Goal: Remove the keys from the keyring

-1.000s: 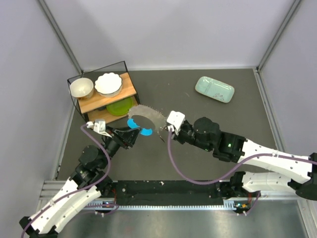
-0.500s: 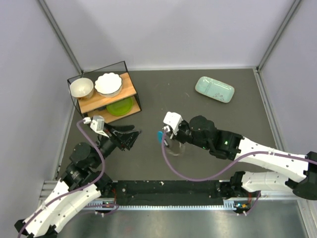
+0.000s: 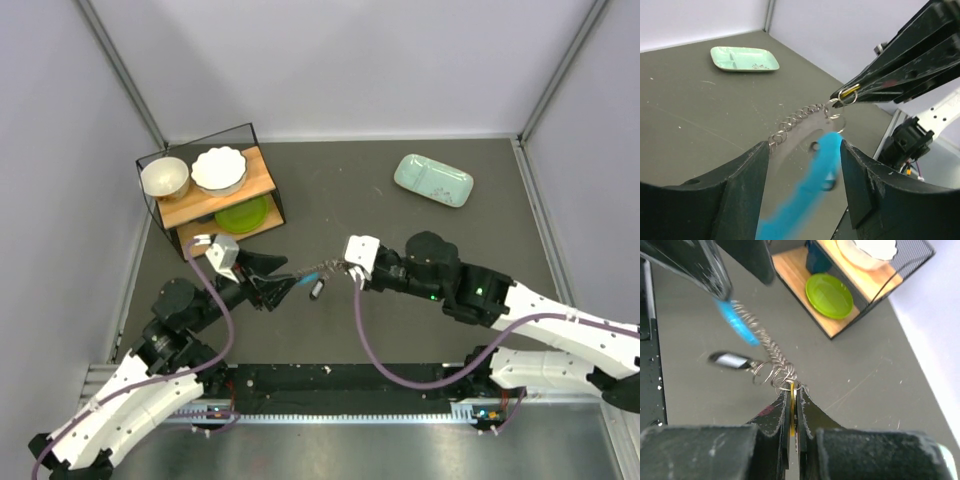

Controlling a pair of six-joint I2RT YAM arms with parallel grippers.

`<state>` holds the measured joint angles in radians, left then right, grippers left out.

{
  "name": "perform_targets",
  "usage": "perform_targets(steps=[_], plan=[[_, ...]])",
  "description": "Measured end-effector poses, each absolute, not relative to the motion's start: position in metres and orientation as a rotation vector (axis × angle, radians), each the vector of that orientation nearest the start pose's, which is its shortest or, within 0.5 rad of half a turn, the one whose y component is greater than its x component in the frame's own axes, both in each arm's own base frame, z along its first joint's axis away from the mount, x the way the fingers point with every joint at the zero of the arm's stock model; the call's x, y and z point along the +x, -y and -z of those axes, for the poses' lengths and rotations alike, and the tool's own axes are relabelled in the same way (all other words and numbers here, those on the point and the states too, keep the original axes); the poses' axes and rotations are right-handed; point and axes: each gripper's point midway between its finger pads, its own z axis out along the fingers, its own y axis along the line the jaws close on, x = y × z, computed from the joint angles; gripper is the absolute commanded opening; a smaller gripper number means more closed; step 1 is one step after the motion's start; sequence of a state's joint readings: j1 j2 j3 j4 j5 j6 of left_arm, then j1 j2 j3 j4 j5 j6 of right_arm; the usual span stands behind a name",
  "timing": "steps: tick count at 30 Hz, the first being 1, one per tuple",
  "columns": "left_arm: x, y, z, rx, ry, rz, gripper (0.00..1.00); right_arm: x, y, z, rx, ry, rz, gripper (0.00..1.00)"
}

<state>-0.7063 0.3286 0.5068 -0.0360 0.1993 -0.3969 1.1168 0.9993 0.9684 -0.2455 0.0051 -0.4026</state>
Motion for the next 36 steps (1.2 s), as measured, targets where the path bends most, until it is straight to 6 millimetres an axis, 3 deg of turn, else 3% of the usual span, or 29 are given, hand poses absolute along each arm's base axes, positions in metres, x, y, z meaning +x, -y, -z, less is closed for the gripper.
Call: perform_targets(steps=[6, 16, 36], plan=[[0.151, 0.22, -0.305, 0.648, -1.458, 1.013, 0.64, 0.153, -0.311, -0.308, -1.358, -1.183, -0.536, 0.0], [0.124, 0.249, -0.311, 0.893, -1.372, 1.178, 0.57, 0.138, -0.31, -0.299, -1.439, -1.081, -0.562, 0.0], [0.111, 0.257, -0.32, 0.961, -1.274, 1.257, 0.54, 0.135, -0.315, -0.31, -1.38, -1.066, -0.618, 0.0]])
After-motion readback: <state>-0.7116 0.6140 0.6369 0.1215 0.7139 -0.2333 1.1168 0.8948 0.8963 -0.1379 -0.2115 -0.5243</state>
